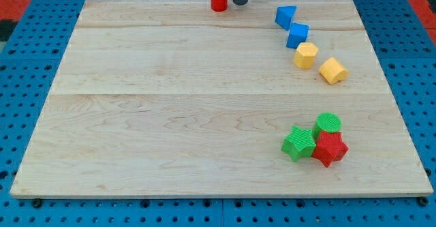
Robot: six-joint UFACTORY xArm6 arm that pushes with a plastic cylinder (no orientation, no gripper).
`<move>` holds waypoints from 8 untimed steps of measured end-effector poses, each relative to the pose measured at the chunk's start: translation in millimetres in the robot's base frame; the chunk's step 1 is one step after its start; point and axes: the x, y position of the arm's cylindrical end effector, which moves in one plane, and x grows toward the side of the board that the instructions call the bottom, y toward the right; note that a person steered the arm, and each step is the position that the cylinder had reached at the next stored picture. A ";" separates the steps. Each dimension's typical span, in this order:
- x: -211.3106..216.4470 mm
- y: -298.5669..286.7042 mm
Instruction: Move the red circle to the top left of the board
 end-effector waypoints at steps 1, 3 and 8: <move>-1.2 -1.8; 19.8 -204.7; -1.6 -195.1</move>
